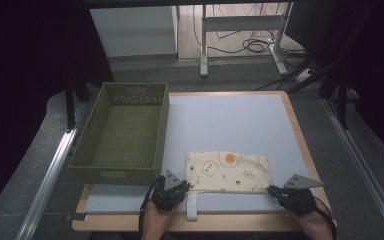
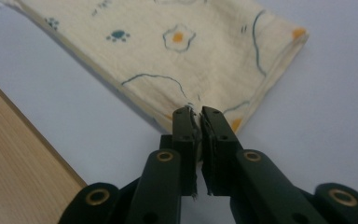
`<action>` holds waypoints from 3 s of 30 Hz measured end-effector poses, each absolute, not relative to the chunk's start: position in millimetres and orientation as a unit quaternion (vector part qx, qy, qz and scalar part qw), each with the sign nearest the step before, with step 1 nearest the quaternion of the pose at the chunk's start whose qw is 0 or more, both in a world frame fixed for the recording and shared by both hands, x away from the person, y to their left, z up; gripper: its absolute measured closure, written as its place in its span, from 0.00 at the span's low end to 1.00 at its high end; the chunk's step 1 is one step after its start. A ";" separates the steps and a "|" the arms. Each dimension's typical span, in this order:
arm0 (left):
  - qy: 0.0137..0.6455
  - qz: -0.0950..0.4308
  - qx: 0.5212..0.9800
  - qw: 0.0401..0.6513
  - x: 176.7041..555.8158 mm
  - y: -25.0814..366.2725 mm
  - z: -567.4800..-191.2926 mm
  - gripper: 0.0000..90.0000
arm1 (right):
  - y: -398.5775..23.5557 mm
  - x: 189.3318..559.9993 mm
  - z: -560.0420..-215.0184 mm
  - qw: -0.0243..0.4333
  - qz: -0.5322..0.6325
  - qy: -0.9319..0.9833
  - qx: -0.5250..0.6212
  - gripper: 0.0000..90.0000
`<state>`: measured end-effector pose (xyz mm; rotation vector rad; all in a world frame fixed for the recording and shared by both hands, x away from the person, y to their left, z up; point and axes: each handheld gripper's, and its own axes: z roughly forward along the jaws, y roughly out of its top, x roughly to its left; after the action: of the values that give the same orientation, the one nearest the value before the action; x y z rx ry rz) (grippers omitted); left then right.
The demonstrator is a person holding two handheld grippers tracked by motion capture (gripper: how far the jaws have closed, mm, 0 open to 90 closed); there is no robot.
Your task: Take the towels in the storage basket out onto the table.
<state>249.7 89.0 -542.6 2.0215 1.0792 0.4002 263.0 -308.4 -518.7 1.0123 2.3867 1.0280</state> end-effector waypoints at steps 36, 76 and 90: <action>0.449 0.213 0.772 0.397 310.0 62.3 -525.2 0.56 | -307.1 271.3 -525.3 0.169 0.382 0.801 0.428 0.96; 0.455 0.155 0.789 0.382 339.9 58.9 -542.1 0.63 | -284.6 296.9 -505.8 0.147 0.396 0.827 0.371 0.62; 0.448 0.159 0.793 0.381 338.9 57.2 -543.0 0.59 | -185.0 272.8 -514.9 0.053 0.416 0.872 0.254 0.63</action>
<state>338.9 57.2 -543.0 2.0235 1.1442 0.4071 272.8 -185.0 -514.9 0.7711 2.6503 1.2649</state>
